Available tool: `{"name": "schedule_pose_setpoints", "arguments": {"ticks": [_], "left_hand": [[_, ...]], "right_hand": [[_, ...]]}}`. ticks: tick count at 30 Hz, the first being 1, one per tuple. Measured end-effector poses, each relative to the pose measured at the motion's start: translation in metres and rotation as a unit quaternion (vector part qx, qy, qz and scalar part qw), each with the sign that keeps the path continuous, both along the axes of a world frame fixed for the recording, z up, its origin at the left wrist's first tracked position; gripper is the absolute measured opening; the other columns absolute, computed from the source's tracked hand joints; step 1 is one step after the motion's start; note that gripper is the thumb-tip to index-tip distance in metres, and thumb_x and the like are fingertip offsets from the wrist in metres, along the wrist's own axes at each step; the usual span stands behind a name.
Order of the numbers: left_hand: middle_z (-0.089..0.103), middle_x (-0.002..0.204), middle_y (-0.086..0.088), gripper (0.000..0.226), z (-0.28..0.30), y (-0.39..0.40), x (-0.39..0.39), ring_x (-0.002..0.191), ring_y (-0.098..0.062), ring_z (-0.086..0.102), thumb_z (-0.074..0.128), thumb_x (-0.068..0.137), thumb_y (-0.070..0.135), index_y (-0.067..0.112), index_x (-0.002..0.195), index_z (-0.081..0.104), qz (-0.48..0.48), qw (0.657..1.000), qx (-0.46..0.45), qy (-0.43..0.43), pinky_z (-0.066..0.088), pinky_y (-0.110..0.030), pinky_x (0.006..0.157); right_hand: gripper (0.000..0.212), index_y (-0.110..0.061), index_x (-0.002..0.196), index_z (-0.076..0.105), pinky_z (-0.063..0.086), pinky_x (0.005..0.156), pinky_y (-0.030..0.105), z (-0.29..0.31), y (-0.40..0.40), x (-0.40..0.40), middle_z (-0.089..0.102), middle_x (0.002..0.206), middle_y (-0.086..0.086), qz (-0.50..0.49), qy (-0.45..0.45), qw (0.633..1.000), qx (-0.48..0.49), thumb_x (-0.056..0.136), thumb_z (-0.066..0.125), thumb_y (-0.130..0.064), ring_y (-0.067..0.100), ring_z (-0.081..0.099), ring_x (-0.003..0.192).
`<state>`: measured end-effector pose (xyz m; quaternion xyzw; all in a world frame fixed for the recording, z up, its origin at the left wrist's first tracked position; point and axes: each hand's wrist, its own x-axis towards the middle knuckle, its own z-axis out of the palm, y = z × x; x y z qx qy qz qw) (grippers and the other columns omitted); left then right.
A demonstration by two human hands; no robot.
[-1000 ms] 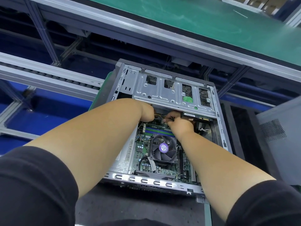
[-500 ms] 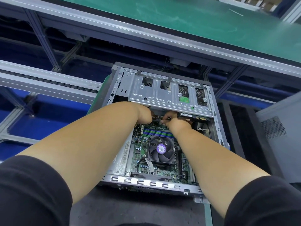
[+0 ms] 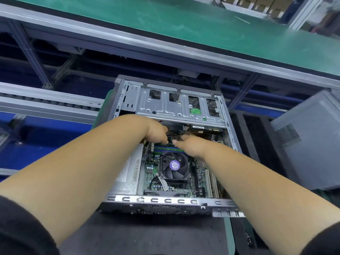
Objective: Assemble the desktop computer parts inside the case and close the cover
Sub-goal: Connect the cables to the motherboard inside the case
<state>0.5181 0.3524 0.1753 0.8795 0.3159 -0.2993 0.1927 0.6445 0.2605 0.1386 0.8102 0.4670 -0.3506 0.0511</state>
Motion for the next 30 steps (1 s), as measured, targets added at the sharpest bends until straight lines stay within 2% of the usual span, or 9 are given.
{"name": "schedule_pose_setpoints", "arguments": {"ticks": [3, 6, 8, 9, 11, 16, 25, 28, 30], "left_hand": [[0.031, 0.156, -0.006, 0.066, 0.005, -0.005, -0.002, 0.137, -0.027, 0.036, 0.044, 0.100, 0.044, 0.019, 0.155, 0.017, -0.013, 1.000, 0.001, 0.005, 0.032, -0.036, 0.105], [0.022, 0.160, -0.002, 0.070, 0.012, -0.012, -0.003, 0.144, -0.025, 0.027, 0.047, 0.099, 0.042, 0.023, 0.156, 0.013, -0.033, 0.999, -0.002, -0.020, 0.025, -0.036, 0.112], [0.022, 0.160, -0.001, 0.065, 0.016, -0.018, -0.002, 0.144, -0.024, 0.027, 0.048, 0.098, 0.036, 0.024, 0.155, 0.020, -0.052, 0.998, -0.001, -0.046, 0.025, -0.035, 0.113], [0.024, 0.160, -0.002, 0.062, 0.018, -0.021, -0.002, 0.143, -0.023, 0.028, 0.049, 0.098, 0.032, 0.024, 0.154, 0.024, -0.058, 0.996, -0.001, -0.060, 0.026, -0.035, 0.113], [0.027, 0.159, -0.001, 0.057, 0.022, -0.024, -0.004, 0.142, -0.022, 0.031, 0.049, 0.098, 0.025, 0.025, 0.152, 0.031, -0.052, 0.995, 0.000, -0.084, 0.028, -0.035, 0.114], [0.036, 0.154, 0.003, 0.052, 0.027, -0.026, -0.015, 0.136, -0.018, 0.039, 0.049, 0.096, 0.022, 0.031, 0.146, 0.041, -0.011, 0.994, 0.001, -0.106, 0.032, -0.034, 0.112], [0.050, 0.142, 0.006, 0.044, 0.024, -0.033, -0.036, 0.115, -0.015, 0.055, 0.051, 0.094, 0.024, 0.041, 0.134, 0.052, 0.053, 0.986, 0.001, -0.159, 0.044, -0.035, 0.100], [0.055, 0.136, 0.008, 0.043, 0.023, -0.035, -0.034, 0.113, -0.012, 0.055, 0.051, 0.093, 0.024, 0.039, 0.133, 0.055, 0.049, 0.981, 0.005, -0.188, 0.043, -0.027, 0.095], [0.057, 0.132, 0.010, 0.041, 0.022, -0.036, -0.032, 0.111, -0.010, 0.054, 0.052, 0.093, 0.023, 0.036, 0.132, 0.057, 0.043, 0.978, -0.001, -0.204, 0.040, -0.023, 0.090]], "right_hand": [[0.062, -0.010, 0.150, 0.038, 0.039, 0.108, 0.037, 0.015, -0.011, -0.001, 0.035, 0.154, 0.017, -0.005, -0.028, 1.000, 0.005, 0.101, 0.045, -0.048, 0.034, 0.042, 0.136], [0.031, -0.001, 0.118, 0.061, 0.045, 0.083, 0.031, 0.026, -0.018, 0.003, 0.060, 0.116, 0.016, 0.017, -0.044, 0.999, 0.013, 0.098, 0.048, -0.021, 0.033, 0.058, 0.104], [0.018, -0.007, 0.093, 0.063, 0.043, 0.070, 0.028, 0.031, -0.024, 0.002, 0.060, 0.088, 0.007, 0.058, -0.052, 0.997, -0.028, 0.097, 0.047, -0.014, 0.026, 0.056, 0.079], [0.019, -0.007, 0.089, 0.063, 0.043, 0.064, 0.027, 0.033, -0.027, 0.000, 0.059, 0.079, 0.004, 0.081, -0.056, 0.994, -0.056, 0.097, 0.047, -0.013, 0.022, 0.055, 0.071], [0.021, -0.003, 0.098, 0.067, 0.039, 0.058, 0.028, 0.036, -0.033, -0.004, 0.057, 0.069, 0.003, 0.129, -0.077, 0.984, -0.093, 0.096, 0.048, -0.011, 0.023, 0.054, 0.068], [0.016, -0.008, 0.092, 0.062, 0.035, 0.055, 0.028, 0.039, -0.039, -0.001, 0.049, 0.067, 0.003, 0.193, -0.121, 0.972, -0.059, 0.095, 0.049, -0.016, 0.024, 0.048, 0.074], [0.026, -0.005, 0.111, 0.070, 0.041, 0.068, 0.026, 0.061, -0.033, 0.011, 0.068, 0.099, 0.012, 0.209, -0.112, 0.971, -0.036, 0.094, 0.058, -0.020, 0.019, 0.051, 0.077], [0.026, 0.000, 0.113, 0.070, 0.038, 0.053, 0.023, 0.072, -0.027, 0.003, 0.065, 0.083, 0.008, 0.228, -0.086, 0.968, -0.060, 0.097, 0.054, -0.014, 0.013, 0.047, 0.059], [0.026, -0.004, 0.116, 0.070, 0.042, 0.056, 0.023, 0.079, -0.027, -0.003, 0.063, 0.082, 0.003, 0.251, -0.090, 0.961, -0.076, 0.098, 0.055, -0.017, 0.014, 0.052, 0.064]]}}
